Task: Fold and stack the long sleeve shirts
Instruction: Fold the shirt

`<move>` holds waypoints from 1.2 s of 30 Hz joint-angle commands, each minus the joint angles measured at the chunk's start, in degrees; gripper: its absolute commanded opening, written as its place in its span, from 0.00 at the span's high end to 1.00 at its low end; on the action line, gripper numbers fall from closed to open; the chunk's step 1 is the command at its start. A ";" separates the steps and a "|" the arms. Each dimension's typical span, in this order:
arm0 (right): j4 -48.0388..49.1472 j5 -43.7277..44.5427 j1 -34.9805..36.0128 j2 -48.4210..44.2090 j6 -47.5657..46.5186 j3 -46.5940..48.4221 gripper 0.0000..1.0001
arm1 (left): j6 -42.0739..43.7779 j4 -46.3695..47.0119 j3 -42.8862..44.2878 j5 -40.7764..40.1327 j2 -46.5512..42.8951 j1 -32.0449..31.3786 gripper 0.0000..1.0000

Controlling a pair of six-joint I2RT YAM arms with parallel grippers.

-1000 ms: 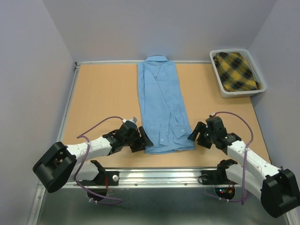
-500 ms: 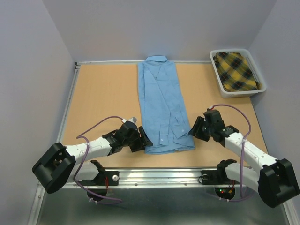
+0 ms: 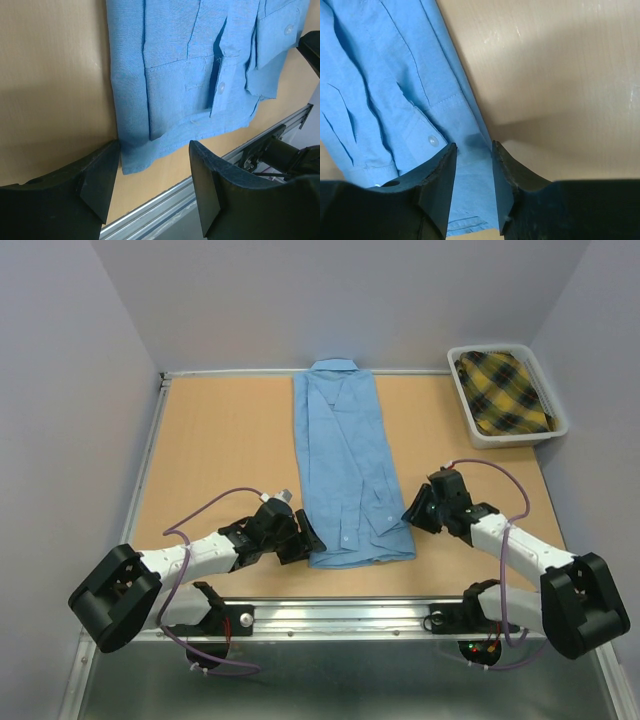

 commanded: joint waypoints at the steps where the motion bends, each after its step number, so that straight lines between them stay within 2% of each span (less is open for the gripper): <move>1: 5.73 0.68 -0.34 0.95 0.77 1.30 0.60 | 0.93 0.87 -0.07 -0.55 -0.91 -0.29 0.31; 10: 6.70 -2.31 -0.42 3.06 0.86 0.96 0.63 | 0.93 1.49 -0.33 -0.37 -0.91 -0.29 0.31; 20: 6.44 -1.88 -0.34 -0.72 0.07 -1.77 0.65 | 1.02 1.67 -0.25 -0.46 -0.47 -0.29 0.31; 23: 5.82 -1.17 -0.34 -0.28 -0.46 -1.60 0.60 | 1.02 1.84 -0.25 -0.37 -0.21 -0.29 0.31; 29: 5.73 -1.79 -0.34 1.22 -1.51 -0.89 0.59 | 1.02 2.02 -0.33 -0.20 0.06 -0.21 0.31; 34: 5.56 -3.98 -0.34 0.95 -2.65 0.25 0.67 | 1.10 2.02 -0.16 -0.37 -0.03 -0.29 0.31; 35: 5.47 -4.25 -0.34 0.87 -2.66 0.60 0.78 | 1.10 2.02 -0.16 -0.37 -0.12 -0.29 0.31; 36: 5.38 -4.60 -0.34 0.69 -2.57 0.69 0.84 | 1.02 2.02 -0.07 -0.37 -0.12 -0.29 0.31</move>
